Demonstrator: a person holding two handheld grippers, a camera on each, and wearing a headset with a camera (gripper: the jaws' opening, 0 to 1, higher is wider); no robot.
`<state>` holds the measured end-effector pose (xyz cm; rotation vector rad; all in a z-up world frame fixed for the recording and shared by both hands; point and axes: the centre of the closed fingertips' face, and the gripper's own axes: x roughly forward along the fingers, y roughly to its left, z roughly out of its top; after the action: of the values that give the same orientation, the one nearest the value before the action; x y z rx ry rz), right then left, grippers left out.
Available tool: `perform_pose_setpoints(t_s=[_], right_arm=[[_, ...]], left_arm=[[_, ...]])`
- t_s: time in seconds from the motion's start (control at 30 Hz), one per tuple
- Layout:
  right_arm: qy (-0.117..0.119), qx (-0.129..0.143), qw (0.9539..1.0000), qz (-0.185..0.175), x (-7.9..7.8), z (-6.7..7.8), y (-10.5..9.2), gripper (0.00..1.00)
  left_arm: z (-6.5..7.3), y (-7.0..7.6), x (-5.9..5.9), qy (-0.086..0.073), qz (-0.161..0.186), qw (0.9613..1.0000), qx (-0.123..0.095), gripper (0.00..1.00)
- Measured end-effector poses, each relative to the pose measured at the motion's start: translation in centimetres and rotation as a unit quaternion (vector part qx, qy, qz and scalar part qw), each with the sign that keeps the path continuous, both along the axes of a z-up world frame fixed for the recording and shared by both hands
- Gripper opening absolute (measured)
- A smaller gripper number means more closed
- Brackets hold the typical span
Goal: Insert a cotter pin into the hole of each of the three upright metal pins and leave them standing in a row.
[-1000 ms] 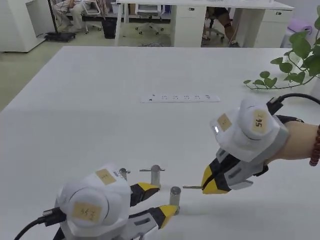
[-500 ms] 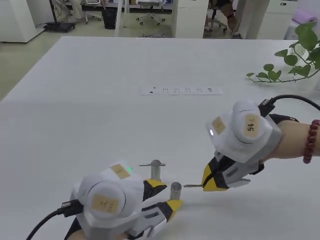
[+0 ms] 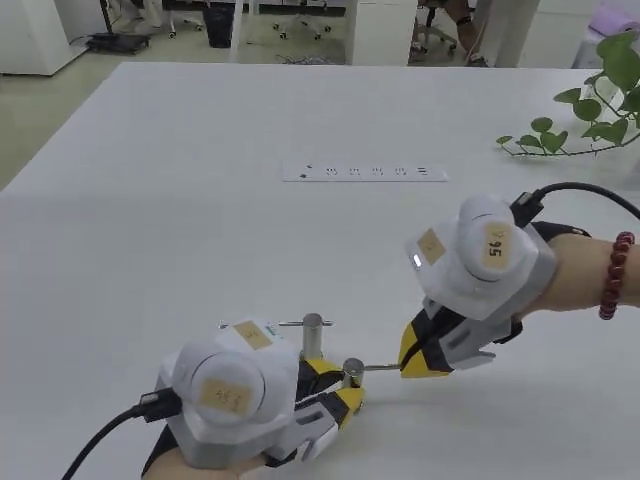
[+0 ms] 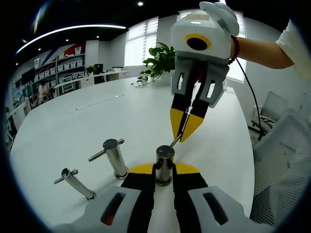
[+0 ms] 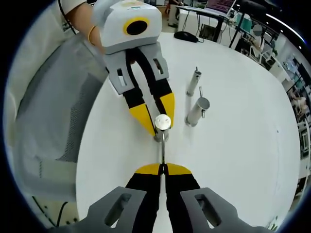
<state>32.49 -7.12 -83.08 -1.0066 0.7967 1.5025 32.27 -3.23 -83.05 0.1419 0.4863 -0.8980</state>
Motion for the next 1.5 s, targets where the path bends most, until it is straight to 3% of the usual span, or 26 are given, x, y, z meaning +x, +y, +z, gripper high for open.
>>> perform_pose_setpoints(t_s=[0.3,0.8,0.97,1.07,1.17,1.5], right_arm=[[-0.008,-0.001,0.9998,0.015,0.2,0.3,0.4,0.03],[-0.028,-0.015,0.9985,0.045,0.1,0.5,1.0,0.03],[-0.024,-0.016,0.9988,0.039,0.0,0.6,1.0,0.03],[-0.008,0.002,0.9996,0.028,-0.3,1.0,1.8,0.03],[-0.014,-0.004,0.9993,0.033,-0.3,0.7,1.8,0.03],[-0.004,0.008,0.9997,0.024,-0.5,0.7,2.9,0.04]], left_arm=[[-0.1,0.0,0.1,0.005,-0.001,1.0000,-0.005,0.12],[-0.2,0.0,0.2,0.000,-0.006,1.0000,-0.007,0.11],[-0.2,-0.1,0.2,0.001,-0.006,0.9999,-0.009,0.11],[-0.2,-0.1,0.2,-0.001,-0.007,0.9999,-0.008,0.11],[-0.2,-0.1,0.2,0.000,-0.008,0.9999,-0.008,0.11],[-0.2,-0.2,0.2,0.000,-0.007,0.9999,-0.011,0.11]])
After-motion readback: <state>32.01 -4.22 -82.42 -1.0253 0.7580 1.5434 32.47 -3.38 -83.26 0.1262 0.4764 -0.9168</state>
